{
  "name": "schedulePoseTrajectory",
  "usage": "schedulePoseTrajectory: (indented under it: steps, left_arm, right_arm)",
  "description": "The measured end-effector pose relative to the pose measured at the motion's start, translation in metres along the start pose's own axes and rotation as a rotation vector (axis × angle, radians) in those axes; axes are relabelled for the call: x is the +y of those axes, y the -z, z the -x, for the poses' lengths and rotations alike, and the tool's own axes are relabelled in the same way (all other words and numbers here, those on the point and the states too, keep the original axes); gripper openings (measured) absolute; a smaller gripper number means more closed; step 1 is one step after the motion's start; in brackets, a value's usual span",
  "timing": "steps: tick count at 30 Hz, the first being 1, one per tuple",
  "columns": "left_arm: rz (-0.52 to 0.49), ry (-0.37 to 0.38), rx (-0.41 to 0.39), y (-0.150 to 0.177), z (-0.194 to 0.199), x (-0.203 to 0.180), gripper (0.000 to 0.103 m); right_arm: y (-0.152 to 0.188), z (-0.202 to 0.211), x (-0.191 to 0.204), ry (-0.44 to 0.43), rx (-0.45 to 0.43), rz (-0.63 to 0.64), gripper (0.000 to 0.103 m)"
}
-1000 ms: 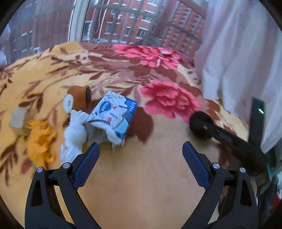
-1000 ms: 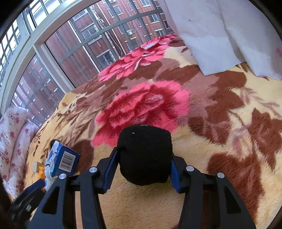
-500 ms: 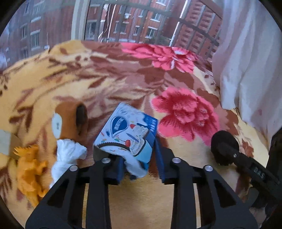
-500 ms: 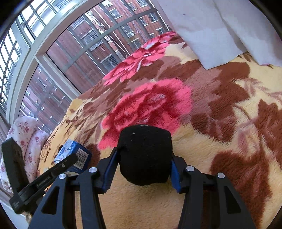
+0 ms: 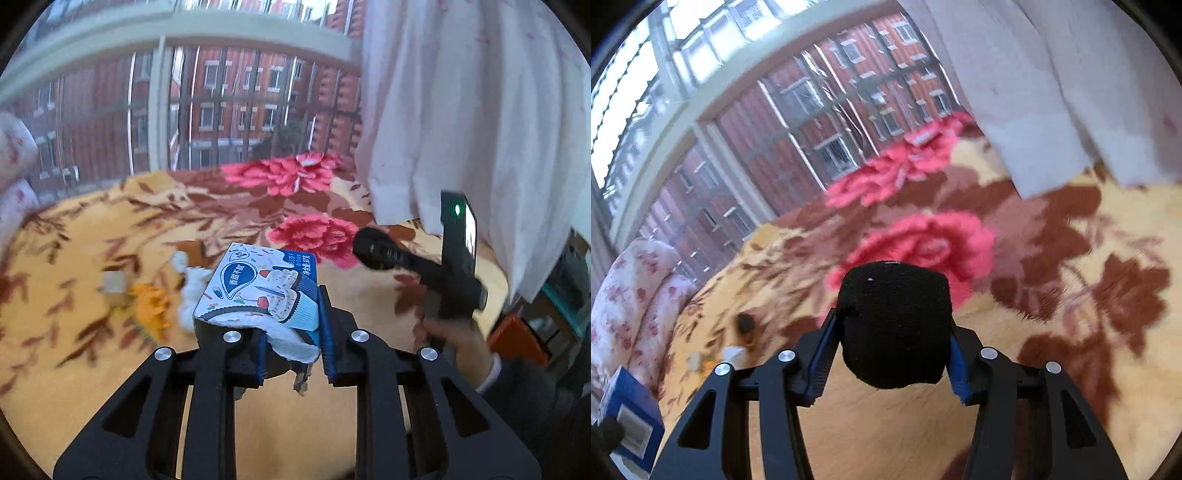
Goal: Collect trash
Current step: 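Carry the cup and box over the orange bin and open both tools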
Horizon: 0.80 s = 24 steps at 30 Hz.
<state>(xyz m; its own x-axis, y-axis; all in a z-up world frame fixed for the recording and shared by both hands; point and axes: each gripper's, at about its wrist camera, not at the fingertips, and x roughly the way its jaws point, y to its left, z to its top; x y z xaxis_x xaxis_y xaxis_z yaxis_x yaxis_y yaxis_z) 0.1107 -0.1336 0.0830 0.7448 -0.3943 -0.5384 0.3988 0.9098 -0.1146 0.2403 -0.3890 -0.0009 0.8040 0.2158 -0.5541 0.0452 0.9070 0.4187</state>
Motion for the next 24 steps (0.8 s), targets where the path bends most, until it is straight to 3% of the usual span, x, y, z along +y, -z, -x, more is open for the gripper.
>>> schedulePoseTrajectory:
  steps: [3, 10, 17, 24]
  left_arm:
    - [-0.043, -0.023, -0.024, 0.021, 0.037, -0.005, 0.021]
    - [-0.139, -0.089, -0.031, 0.087, 0.11, -0.018, 0.021]
    - [-0.103, -0.018, 0.11, 0.147, 0.134, -0.017, 0.021]
    - [-0.141, -0.03, 0.231, 0.19, 0.121, -0.014, 0.021]
  right_arm:
    - [0.014, 0.033, 0.024, -0.049, -0.003, 0.068, 0.051]
    - [0.086, 0.14, 0.078, -0.152, -0.004, 0.293, 0.051]
    - [0.16, 0.208, 0.096, -0.232, 0.109, 0.381, 0.052]
    - [0.239, 0.209, 0.106, -0.208, 0.28, 0.479, 0.052]
